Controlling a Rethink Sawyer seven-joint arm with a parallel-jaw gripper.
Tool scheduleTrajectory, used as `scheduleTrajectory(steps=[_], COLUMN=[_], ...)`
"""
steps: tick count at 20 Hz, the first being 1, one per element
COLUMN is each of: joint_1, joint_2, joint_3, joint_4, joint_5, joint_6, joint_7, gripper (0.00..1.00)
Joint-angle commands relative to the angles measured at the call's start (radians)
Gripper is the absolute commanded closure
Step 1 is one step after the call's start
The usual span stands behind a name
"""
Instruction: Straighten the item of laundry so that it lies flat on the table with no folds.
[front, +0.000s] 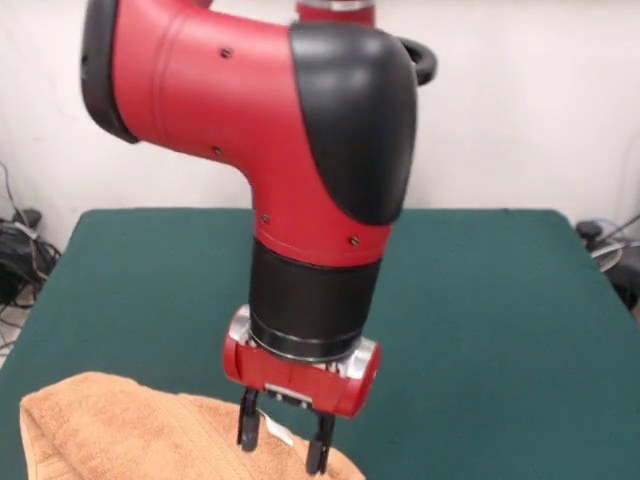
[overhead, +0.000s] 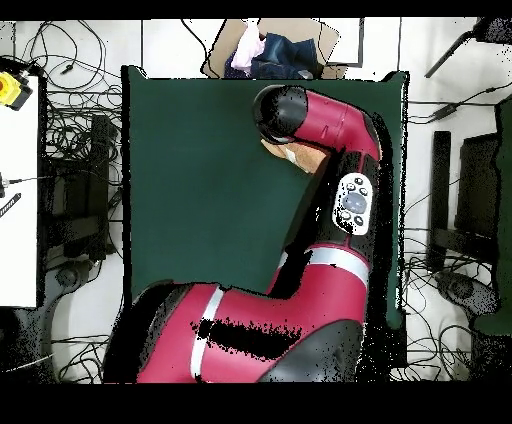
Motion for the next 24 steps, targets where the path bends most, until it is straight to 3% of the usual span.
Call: scheduleTrajectory(steps=[1, 13, 15, 17, 24], joint_1=[-0.069, -0.076, -0.084, -0.114, -0.138], joint_2=[-0.039, -0.037, -0.017, 0.027, 0.118], joint_3=[0.215, 0.209, 0.226, 0.287, 0.347], joint_4=[0.172, 0.096, 0.075, 0.076, 0.092], joint_5=[0.121, 0.083, 0.078, 0.13, 0.147], joint_6=[0.217, 0.293, 0.295, 0.321, 0.185], joint_7=[0.099, 0.052, 0.024, 0.031, 0.048], gripper=[0.0, 0.0, 0.0, 0.0, 0.0])
